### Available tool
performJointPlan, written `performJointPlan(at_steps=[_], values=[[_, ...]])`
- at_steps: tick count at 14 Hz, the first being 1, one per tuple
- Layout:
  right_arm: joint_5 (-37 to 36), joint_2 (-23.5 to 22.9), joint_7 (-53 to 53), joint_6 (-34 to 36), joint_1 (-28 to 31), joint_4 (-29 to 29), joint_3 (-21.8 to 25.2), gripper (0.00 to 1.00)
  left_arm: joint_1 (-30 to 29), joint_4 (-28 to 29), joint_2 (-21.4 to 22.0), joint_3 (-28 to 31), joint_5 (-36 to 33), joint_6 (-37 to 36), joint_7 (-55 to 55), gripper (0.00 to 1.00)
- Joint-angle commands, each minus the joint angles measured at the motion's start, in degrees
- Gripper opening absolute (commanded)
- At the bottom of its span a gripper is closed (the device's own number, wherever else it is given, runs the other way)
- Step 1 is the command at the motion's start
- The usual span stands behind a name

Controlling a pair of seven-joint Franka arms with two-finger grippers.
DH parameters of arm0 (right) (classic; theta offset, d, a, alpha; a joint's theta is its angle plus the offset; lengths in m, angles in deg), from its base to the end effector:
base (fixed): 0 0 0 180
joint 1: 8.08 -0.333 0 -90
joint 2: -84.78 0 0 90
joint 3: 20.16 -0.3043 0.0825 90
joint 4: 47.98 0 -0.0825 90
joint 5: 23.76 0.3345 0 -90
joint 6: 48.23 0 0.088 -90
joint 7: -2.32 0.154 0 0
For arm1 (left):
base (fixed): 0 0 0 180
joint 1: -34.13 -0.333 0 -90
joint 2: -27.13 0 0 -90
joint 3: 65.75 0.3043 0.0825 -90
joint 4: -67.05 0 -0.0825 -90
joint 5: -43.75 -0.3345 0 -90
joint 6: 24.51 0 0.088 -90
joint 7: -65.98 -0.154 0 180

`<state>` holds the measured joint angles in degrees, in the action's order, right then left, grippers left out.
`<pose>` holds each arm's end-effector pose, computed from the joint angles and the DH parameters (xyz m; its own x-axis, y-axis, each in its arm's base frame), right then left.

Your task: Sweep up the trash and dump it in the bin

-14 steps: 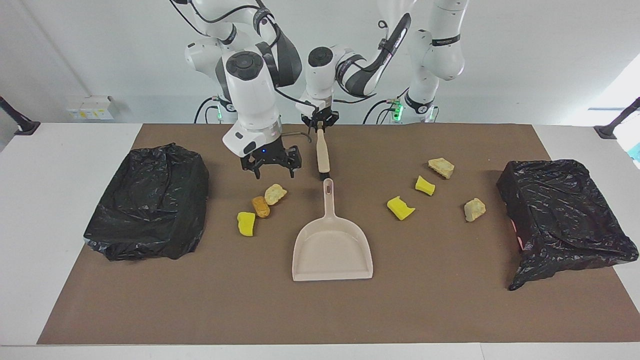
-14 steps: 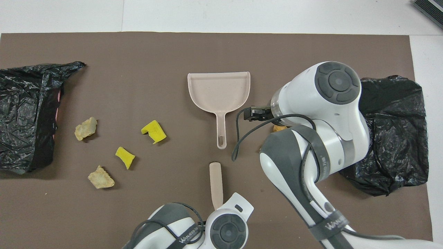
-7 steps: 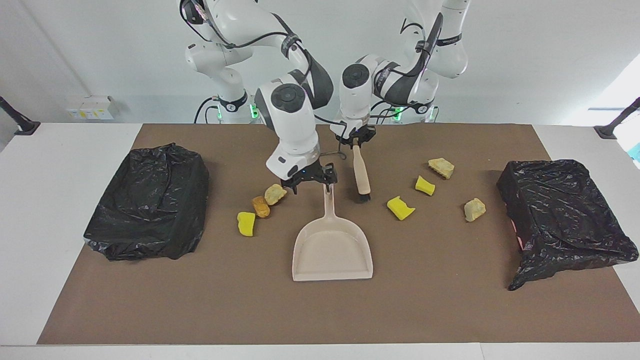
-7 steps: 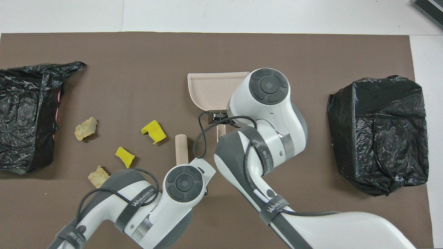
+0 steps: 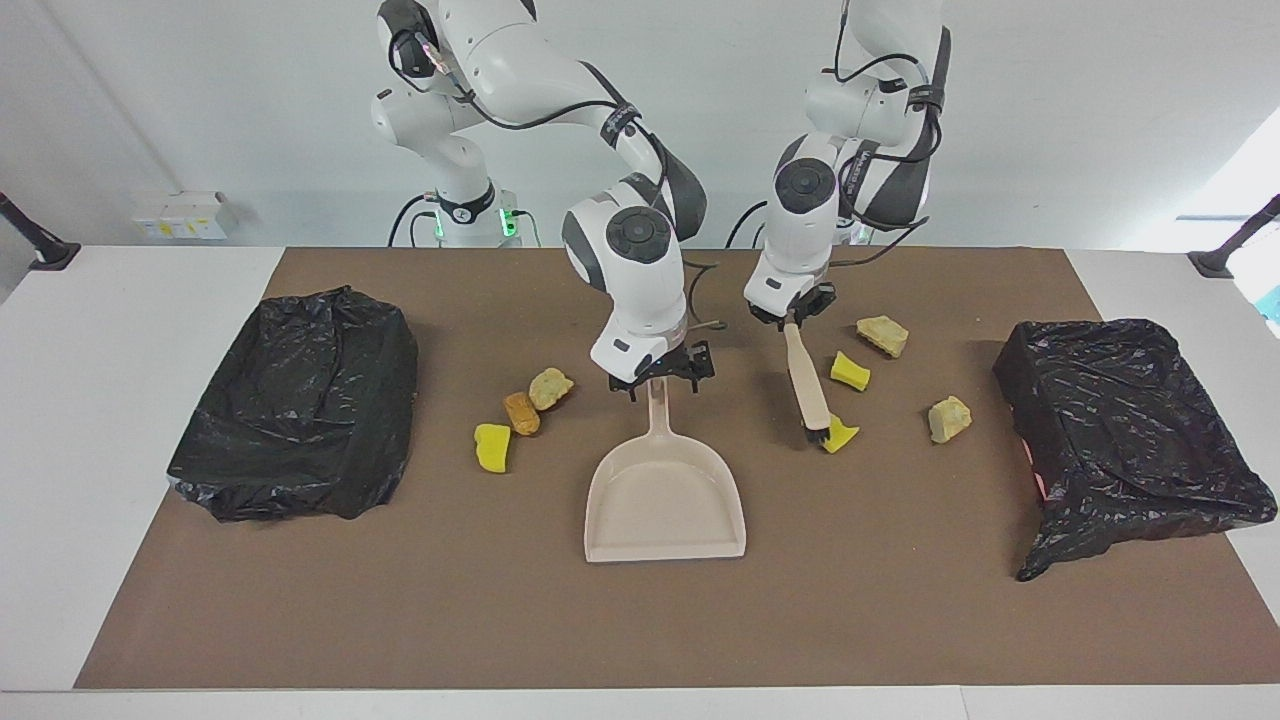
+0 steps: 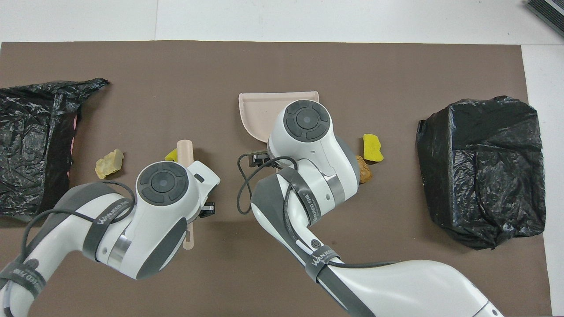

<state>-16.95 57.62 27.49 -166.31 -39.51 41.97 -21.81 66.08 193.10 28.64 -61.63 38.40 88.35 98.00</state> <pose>0.5301 0.3562 0.3355 0.9959 0.0817 -0.0383 0.0769 -0.9906 -0.1130 0.4044 -0.2021 0.3494 0.9903 0.0391 -0.1331 0.0158 -0.9850 -0.1716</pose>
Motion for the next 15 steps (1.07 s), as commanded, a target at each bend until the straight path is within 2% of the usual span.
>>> performJointPlan(at_steps=[1, 2, 3, 4, 6, 7, 10, 12, 15], values=[[0.0, 0.2, -1.4, 0.4, -0.4, 2.5, -0.1, 1.0, -6.3, -1.3, 3.4, -0.5, -1.2, -2.9, -5.4, 0.0], [0.0, 0.4, -1.4, 0.5, -0.4, 3.2, -0.1, 0.95, -8.4, -1.3, 4.3, -0.5, -1.2, -3.0, -6.2, 0.0], [0.0, 0.5, -1.4, 0.8, -0.4, 3.4, -0.1, 0.86, -10.0, -1.3, 4.6, -0.5, -1.2, -3.0, -6.2, 0.0], [0.0, 0.6, -1.4, 0.8, -0.4, 3.4, -0.1, 0.7, -12.2, -1.2, 4.6, -0.5, -1.2, -2.8, -6.6, 0.0], [0.0, 0.6, -1.5, 1.4, -0.4, 3.3, -0.1, 0.16, -16.6, -1.2, 4.4, -0.5, -1.2, -2.4, -8.4, 0.0], [0.0, 0.5, -1.4, 1.5, -0.5, 3.0, -0.1, 0.0, -19.2, -1.0, 4.3, -0.5, -1.2, -2.1, -8.4, 0.0], [-0.4, 0.6, -0.7, 2.4, -0.7, 1.5, 0.0, 0.0, -26.3, -0.1, 3.5, -0.6, -2.6, -1.0, -8.6, 0.0], [-1.3, 0.7, -0.7, 2.8, -0.6, 1.4, 0.2, 0.0, -29.6, 3.0, 2.8, -0.5, -2.9, 2.6, -12.2, 0.0], [-2.9, 1.4, -2.6, 3.0, 0.5, 1.4, 0.2, 0.0, -29.9, 6.6, 2.4, -0.6, -2.9, 4.7, -15.9, 0.0]])
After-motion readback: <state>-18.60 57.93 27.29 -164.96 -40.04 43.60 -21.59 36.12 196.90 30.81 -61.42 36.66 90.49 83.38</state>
